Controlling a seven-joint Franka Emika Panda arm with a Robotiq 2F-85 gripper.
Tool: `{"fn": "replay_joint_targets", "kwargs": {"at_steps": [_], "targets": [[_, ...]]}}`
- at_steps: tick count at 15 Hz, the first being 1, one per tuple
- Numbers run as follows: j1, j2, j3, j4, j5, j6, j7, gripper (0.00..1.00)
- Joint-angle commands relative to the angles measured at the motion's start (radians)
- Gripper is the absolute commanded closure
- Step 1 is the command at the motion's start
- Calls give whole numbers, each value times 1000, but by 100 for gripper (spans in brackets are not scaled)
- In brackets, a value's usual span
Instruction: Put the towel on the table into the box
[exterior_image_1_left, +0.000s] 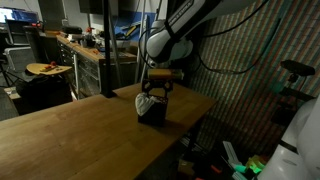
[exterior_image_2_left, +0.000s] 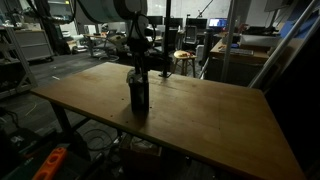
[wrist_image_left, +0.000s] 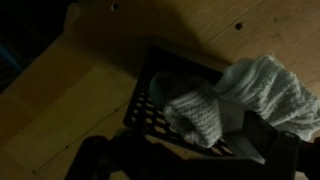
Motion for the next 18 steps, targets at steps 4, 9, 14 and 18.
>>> {"fn": "replay_joint_targets", "kwargs": {"at_steps": [4, 9, 14, 18], "targets": [[11, -77, 41, -17, -38, 0, 32, 36], [13, -82, 67, -12, -43, 6, 42, 80], [11, -75, 77, -15, -47, 26, 47, 100], [6, -67, 72, -22, -70, 64, 59, 98]]}}
